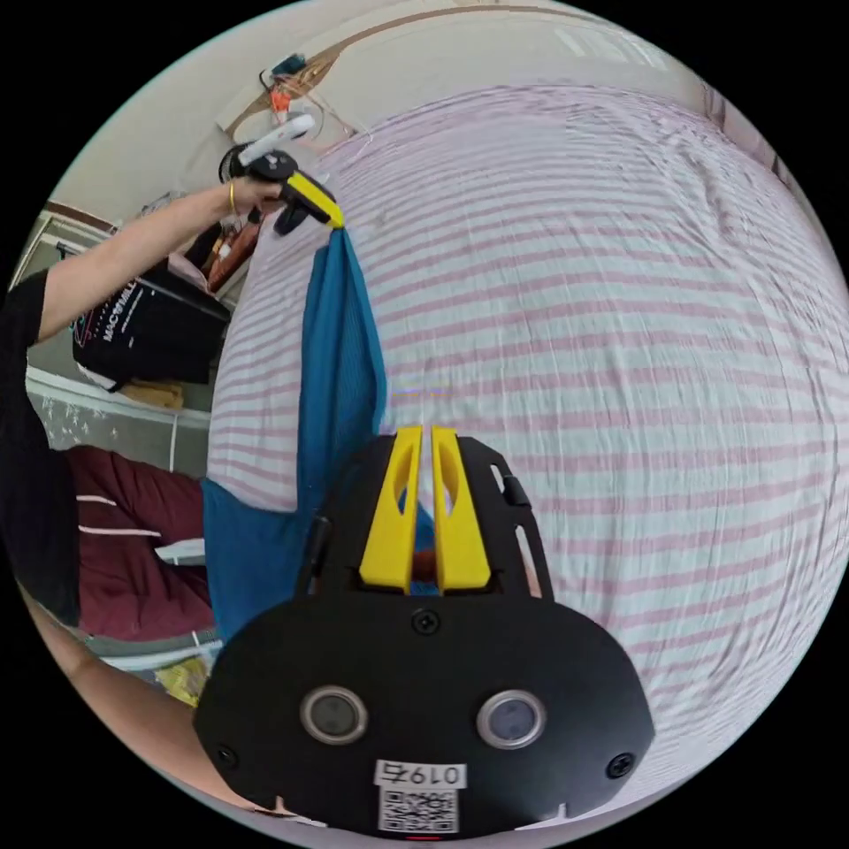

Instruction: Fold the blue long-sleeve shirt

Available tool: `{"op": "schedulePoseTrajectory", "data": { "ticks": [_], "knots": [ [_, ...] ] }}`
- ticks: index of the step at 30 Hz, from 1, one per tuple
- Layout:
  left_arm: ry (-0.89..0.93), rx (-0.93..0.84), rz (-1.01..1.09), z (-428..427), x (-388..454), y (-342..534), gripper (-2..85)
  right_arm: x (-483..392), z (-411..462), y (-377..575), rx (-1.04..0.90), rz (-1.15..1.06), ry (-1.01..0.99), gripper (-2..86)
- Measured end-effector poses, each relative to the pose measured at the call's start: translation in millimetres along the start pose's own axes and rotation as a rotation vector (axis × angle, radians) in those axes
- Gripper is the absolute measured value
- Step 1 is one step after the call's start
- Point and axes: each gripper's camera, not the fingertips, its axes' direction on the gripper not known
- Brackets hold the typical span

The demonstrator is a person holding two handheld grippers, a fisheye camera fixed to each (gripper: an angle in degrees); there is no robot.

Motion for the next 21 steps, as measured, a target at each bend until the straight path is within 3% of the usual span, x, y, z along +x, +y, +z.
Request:
{"op": "schedulePoseTrajectory", "data": {
  "ticks": [4, 10, 15, 21],
  "knots": [
    [0.019, 0.006, 0.023, -10, -8, 11, 1.0, -6, 16, 20, -0.198, -0.048, 0.014, 6.8],
    [0.071, -0.003, 0.026, -24, -16, 39, 0.8, -10, 40, 27, -0.309, -0.061, 0.005, 0.0],
    [0.189, -0.015, -0.006, -47, -27, 77, 0.8, -10, 15, 39, -0.176, -0.011, -0.032, -0.9],
    [0.564, 0.020, -0.076, -84, -38, 141, 0.9, -29, -4, 52, -0.094, -0.044, -0.013, -1.0]
  ]
}}
